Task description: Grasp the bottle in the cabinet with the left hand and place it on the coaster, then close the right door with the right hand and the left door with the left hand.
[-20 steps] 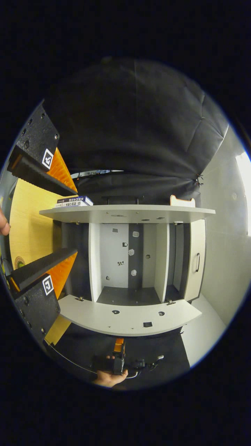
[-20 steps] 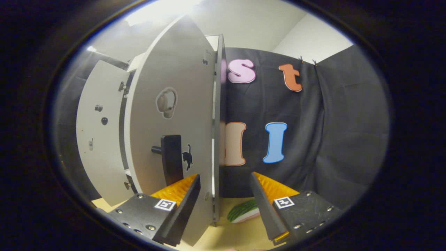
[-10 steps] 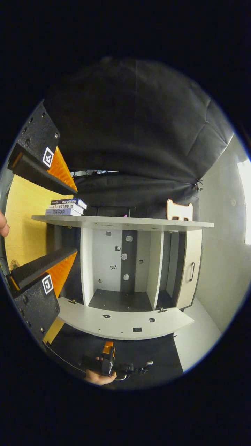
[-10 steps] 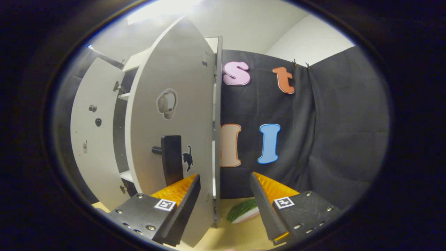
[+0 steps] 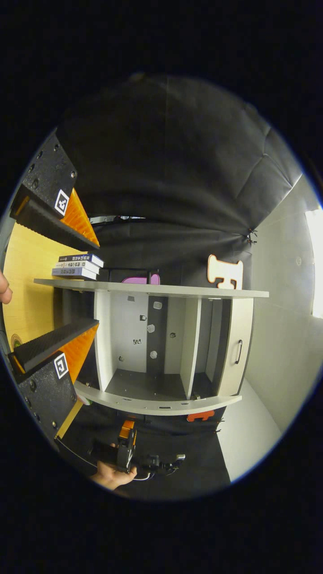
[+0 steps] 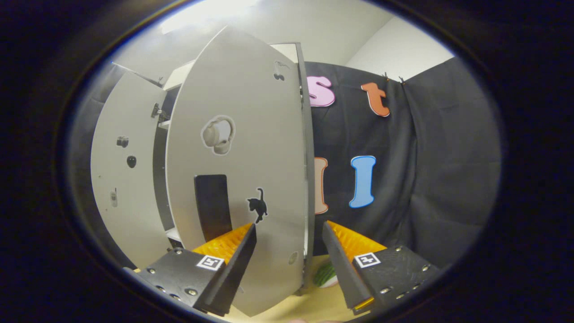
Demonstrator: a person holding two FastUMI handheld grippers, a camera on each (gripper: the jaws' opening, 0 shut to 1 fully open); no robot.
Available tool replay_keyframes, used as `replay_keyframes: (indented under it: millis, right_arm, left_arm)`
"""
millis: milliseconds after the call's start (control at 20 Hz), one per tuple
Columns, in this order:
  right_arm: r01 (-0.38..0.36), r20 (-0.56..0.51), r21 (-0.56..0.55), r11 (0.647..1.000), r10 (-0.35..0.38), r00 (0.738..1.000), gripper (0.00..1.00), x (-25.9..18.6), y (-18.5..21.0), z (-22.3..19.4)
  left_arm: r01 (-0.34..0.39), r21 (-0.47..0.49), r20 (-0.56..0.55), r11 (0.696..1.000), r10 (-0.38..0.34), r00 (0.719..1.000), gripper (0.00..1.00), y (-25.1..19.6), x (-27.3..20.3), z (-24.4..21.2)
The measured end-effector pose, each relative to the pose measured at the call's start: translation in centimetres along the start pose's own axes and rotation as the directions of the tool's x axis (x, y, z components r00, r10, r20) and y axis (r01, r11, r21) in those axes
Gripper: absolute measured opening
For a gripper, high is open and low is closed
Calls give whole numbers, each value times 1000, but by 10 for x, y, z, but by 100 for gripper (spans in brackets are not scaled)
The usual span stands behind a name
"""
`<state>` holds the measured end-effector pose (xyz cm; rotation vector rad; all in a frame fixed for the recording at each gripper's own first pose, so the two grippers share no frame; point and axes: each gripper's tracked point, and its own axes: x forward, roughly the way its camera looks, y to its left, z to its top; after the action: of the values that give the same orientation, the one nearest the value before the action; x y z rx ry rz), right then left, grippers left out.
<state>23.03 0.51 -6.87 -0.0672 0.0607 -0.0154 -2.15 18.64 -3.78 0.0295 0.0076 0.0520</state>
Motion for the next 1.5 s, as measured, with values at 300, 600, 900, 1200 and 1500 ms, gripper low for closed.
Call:
replay_keyframes:
  millis: [300,600,900,1200,1500]
  right_arm:
    - [0,3,9,1000,0,1000,95,3,22,3]
    - [52,-7,-43,998,-53,999,95,-10,21,-2]
    - [-3,-31,-22,1000,2,1000,95,-32,32,-6]
    - [-34,-3,-52,998,34,999,95,-53,39,1]
    - [-17,3,-22,1000,17,1000,95,-68,28,6]
  left_arm:
    - [-41,32,17,999,40,999,95,36,3,14]
    - [-76,33,7,997,76,997,91,80,19,17]
    - [-127,38,-1,991,127,992,95,126,49,7]
    - [-87,-46,-26,995,86,996,95,138,89,3]
    - [-15,-31,-4,999,15,1000,95,125,132,17]
